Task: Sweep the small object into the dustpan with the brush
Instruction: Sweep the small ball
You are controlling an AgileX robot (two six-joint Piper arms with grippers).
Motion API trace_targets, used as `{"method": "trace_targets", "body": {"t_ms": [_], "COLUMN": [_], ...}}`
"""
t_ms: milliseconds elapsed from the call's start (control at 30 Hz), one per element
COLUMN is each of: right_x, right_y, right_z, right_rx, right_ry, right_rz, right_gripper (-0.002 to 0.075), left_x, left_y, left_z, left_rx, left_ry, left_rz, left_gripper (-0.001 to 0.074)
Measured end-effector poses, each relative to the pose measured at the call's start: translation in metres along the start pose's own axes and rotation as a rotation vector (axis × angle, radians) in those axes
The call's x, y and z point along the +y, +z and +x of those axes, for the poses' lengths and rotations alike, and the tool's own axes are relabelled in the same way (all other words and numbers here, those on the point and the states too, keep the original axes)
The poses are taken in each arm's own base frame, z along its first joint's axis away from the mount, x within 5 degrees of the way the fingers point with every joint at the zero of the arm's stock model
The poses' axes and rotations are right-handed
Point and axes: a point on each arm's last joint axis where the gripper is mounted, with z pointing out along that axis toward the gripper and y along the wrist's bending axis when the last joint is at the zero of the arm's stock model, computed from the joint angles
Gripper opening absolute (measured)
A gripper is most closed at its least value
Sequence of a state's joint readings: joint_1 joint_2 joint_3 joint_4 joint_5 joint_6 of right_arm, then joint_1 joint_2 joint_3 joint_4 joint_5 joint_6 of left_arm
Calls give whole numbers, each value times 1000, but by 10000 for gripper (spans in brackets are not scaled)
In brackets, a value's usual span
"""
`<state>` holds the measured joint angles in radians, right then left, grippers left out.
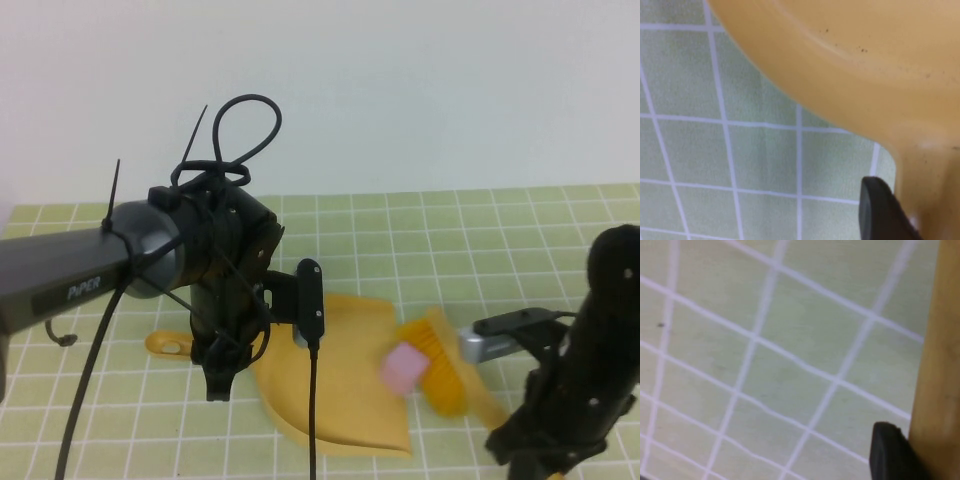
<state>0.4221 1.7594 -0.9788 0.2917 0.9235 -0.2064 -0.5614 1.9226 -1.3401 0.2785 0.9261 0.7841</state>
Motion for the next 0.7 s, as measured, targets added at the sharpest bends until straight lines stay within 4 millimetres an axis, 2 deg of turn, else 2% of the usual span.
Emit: {"method": "trace_targets", "body": {"t_ms": [200, 467, 533, 700], "right_x": [35, 43, 46, 55], "right_y": [-8, -22, -24, -33], "right_z": [-8, -21, -22, -22], "right_rx": [-42, -97, -105, -153], "right_ry": [-77, -79, -80, -97], "right_rz": [-25, -33, -56, -143], "right_gripper": [167, 167, 167, 167], "left_x": [1, 2, 3, 3], "left_y": [0, 0, 0, 0], "left_z": [-1, -2, -3, -4], "left_rx": [-7, -25, -31, -39], "left_ry": [0, -1, -3, -12], "left_rz": [-7, -25, -30, -34], "left_gripper": [219, 227, 260, 405]}}
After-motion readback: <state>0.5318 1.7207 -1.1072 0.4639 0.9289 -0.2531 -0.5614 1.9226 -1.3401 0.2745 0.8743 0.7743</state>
